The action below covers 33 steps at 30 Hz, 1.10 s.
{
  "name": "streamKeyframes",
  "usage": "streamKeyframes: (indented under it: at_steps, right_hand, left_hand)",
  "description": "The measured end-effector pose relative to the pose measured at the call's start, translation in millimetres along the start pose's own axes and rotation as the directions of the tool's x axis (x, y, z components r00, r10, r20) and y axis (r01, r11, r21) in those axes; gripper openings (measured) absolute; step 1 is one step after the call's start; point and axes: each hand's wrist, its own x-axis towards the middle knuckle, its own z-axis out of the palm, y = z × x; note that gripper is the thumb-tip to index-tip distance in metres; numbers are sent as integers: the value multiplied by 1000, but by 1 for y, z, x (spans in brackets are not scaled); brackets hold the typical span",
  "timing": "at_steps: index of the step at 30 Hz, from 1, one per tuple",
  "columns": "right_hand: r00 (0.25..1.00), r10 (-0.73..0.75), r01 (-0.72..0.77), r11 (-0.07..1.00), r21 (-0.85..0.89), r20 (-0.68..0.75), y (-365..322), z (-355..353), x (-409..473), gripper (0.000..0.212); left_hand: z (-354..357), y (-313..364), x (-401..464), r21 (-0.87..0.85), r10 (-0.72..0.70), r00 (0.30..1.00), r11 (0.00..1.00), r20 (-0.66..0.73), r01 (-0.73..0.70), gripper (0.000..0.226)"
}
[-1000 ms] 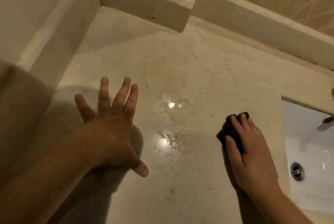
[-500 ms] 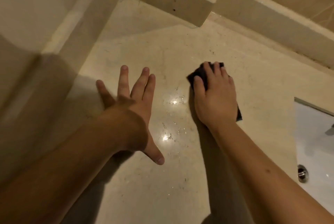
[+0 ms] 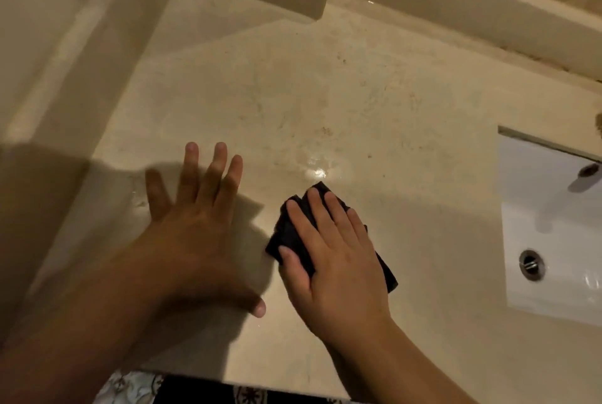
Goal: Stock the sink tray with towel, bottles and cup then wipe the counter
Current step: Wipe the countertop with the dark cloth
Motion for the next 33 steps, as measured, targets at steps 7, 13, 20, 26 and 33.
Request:
streamKeyframes:
  at_steps: [7, 13, 20, 26, 33]
  right_hand:
    - [907, 397, -351, 897, 268, -141, 84, -43, -33, 45]
    - [870, 380, -155, 815, 559, -313, -2, -44, -16, 45]
    - [985, -134, 149, 979, 137, -111, -83, 14, -17, 47]
    - [985, -109, 120, 990, 73, -136, -43, 15, -36, 44]
    - [910, 330, -300, 942, 150, -253, 66, -23, -65, 41]
  left_hand:
    - [-14, -11, -12, -139, 93, 994, 987, 61, -83, 174]
    - [-1, -23, -33, -129, 41, 998, 991, 37, -36, 177]
    - [10, -30, -33, -114, 69, 997, 991, -26, -71, 163]
    - [10, -27, -30, -32, 37, 999, 999, 8, -37, 180]
    - [4, -21, -33, -40, 40, 999, 998, -21, -41, 175]
